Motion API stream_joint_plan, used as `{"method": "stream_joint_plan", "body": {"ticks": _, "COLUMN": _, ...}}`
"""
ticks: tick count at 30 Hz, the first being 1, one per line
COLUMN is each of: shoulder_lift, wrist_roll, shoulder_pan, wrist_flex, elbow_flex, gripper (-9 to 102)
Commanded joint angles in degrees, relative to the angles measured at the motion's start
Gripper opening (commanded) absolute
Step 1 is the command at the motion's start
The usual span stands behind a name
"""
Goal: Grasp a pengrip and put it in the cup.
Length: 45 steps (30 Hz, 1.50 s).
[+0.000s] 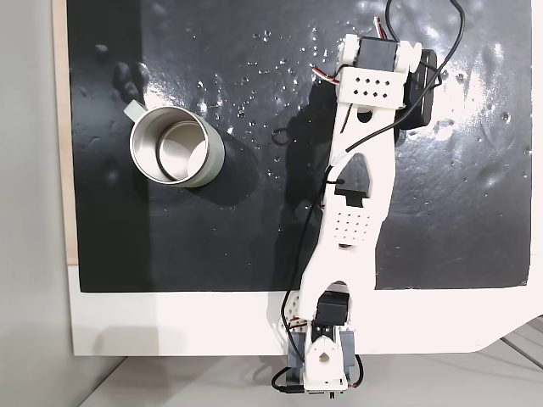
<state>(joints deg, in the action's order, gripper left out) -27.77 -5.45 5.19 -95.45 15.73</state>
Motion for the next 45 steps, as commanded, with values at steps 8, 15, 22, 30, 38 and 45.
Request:
{"method": "stream_joint_plan", "body": {"ticks": 8, "shoulder_lift": -0.62, "wrist_roll": -1.32, "shoulder_pan": 0.26, "wrist_flex": -1.41, "elbow_flex": -0.97, "gripper": 0}}
{"method": "stream_joint_plan", "body": {"ticks": 15, "shoulder_lift": -10.72, "wrist_roll": -1.76, "shoulder_pan": 1.85, "wrist_flex": -1.41, "elbow_flex": 5.54, "gripper": 0}}
{"method": "stream_joint_plan", "body": {"ticks": 22, "shoulder_lift": -31.82, "wrist_roll": -1.49, "shoulder_pan": 0.53, "wrist_flex": -1.49, "elbow_flex": 20.13, "gripper": 0}}
{"method": "stream_joint_plan", "body": {"ticks": 30, "shoulder_lift": -52.03, "wrist_roll": -1.67, "shoulder_pan": -1.05, "wrist_flex": -1.49, "elbow_flex": 29.09, "gripper": 0}}
{"method": "stream_joint_plan", "body": {"ticks": 38, "shoulder_lift": -61.35, "wrist_roll": -1.85, "shoulder_pan": -5.54, "wrist_flex": -1.58, "elbow_flex": 30.59, "gripper": 0}}
{"method": "stream_joint_plan", "body": {"ticks": 45, "shoulder_lift": -62.75, "wrist_roll": -1.23, "shoulder_pan": -18.98, "wrist_flex": -1.58, "elbow_flex": 32.34, "gripper": 0}}
